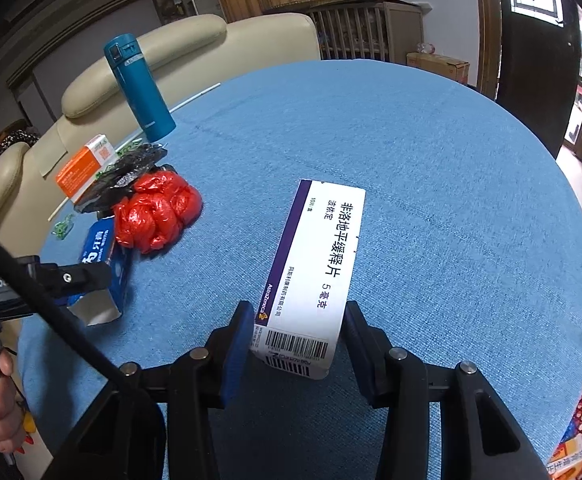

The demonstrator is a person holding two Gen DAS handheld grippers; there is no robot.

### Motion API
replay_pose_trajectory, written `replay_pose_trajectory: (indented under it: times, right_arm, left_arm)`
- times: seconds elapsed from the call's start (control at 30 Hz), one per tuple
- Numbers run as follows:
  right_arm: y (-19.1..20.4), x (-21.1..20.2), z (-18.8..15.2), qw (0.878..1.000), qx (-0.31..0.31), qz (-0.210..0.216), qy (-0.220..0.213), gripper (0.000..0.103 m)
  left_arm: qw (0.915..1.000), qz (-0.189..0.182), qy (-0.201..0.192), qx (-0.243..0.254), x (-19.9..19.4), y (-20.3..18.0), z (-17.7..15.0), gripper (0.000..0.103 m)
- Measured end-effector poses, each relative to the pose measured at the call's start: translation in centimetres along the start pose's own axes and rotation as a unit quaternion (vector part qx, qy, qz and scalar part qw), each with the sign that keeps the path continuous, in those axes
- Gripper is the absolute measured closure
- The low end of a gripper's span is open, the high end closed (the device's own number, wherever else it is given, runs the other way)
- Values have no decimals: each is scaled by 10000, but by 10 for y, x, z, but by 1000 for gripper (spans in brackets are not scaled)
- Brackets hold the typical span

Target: Collect trash

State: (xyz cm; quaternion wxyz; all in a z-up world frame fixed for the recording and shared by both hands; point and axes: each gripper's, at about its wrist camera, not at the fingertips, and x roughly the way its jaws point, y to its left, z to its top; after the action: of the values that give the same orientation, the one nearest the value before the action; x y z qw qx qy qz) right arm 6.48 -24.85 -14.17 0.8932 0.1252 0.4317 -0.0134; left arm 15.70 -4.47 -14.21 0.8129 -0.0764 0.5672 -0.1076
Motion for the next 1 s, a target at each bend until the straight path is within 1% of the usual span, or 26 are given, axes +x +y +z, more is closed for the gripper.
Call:
replay_pose_trajectory:
  times: [0.13,0.43,0.6,1.0]
  right_arm:
    - [0,0,-1,10000,-8,28,-14,55]
    - [0,-1,-2,10000,-21,33,-32,54]
    - [0,-1,-2,10000,-22,34,-31,54]
    - [-1,-1,-2,10000,21,54,-10,55]
  left_arm:
    - [9999,-24,-70,-92,4,3,1,24]
    - [9994,99,-286,179,0,-6,-7,24]
    - [9989,68,-392,249,-11,-8,-8,29]
    - [9984,-59,-479,294,-17,2,-9,37]
